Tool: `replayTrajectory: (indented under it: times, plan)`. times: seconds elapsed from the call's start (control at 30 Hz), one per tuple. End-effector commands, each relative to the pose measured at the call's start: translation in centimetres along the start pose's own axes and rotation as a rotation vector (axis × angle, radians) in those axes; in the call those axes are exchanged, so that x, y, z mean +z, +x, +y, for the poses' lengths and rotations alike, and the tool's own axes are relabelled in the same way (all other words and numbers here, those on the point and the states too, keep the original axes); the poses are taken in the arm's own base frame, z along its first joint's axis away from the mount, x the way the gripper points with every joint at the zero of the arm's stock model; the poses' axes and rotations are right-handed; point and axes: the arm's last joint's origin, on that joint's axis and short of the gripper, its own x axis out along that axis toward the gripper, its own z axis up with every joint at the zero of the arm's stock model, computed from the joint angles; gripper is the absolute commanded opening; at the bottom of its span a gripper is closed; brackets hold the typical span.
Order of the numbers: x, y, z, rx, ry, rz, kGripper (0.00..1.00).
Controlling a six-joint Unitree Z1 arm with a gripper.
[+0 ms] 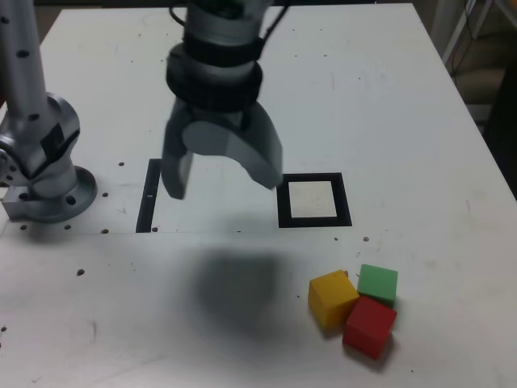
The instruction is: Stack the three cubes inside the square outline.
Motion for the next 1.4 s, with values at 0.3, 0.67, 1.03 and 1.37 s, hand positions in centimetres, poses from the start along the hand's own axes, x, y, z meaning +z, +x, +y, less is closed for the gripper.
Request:
replayTrajectory:
  times: [0.3, 0.67, 1.03, 1.37]
  plan:
    - [1.8, -1.3, -4.0, 0.018, 0.022, 0.005, 0.99]
    - [4.3, -2.4, -7.6, 0.018, 0.03, -0.014, 0.99]
    - [6.2, -2.7, -9.6, 0.002, 0.019, -0.034, 0.99]
    - [8.6, -2.1, -10.9, -0.012, 0.005, -0.037, 0.99]
